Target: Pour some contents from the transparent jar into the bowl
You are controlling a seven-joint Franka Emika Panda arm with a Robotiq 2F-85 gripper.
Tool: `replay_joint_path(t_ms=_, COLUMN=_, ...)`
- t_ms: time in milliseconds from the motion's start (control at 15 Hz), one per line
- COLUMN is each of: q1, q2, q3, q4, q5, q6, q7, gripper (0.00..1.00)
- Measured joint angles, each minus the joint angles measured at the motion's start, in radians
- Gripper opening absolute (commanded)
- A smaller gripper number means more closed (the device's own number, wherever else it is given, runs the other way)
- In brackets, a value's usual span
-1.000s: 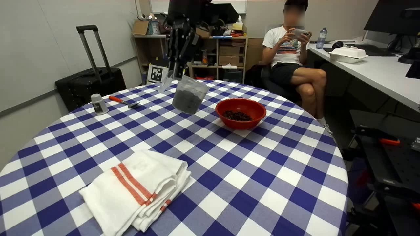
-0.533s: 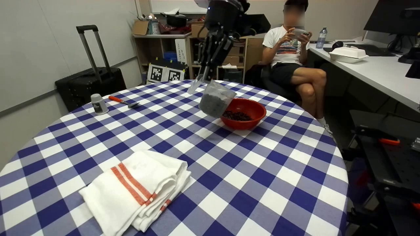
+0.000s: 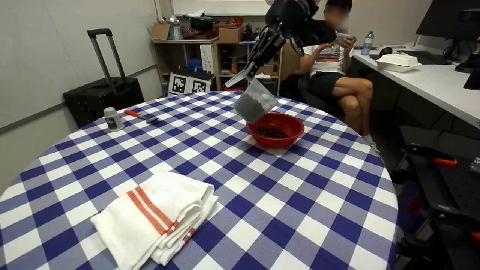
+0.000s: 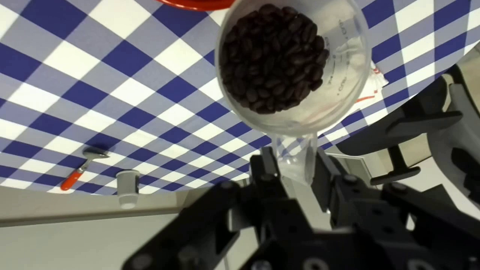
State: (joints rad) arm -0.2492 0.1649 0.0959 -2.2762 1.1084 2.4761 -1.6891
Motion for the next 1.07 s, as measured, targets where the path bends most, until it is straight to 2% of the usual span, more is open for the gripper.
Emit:
replay_joint_path(t_ms=200, q1=0.011, q2=-0.041, q3=-0.054, q4=-0.047, q5=0.158, q6=0.019, q7=-0.108, gripper=0.07)
replay_joint_path(t_ms=467, q1=0.032, q2=-0.084, q3=-0.114, q4=-0.096, q5=0.303, q6=0.025, q7=-0.22, gripper=0.07)
replay_joint_path(t_ms=1067, q1=0.063, q2=-0.146, q3=-0.172, q4=-0.175, q5=0.736, q6=-0.014, q7=-0.509, gripper=0.07)
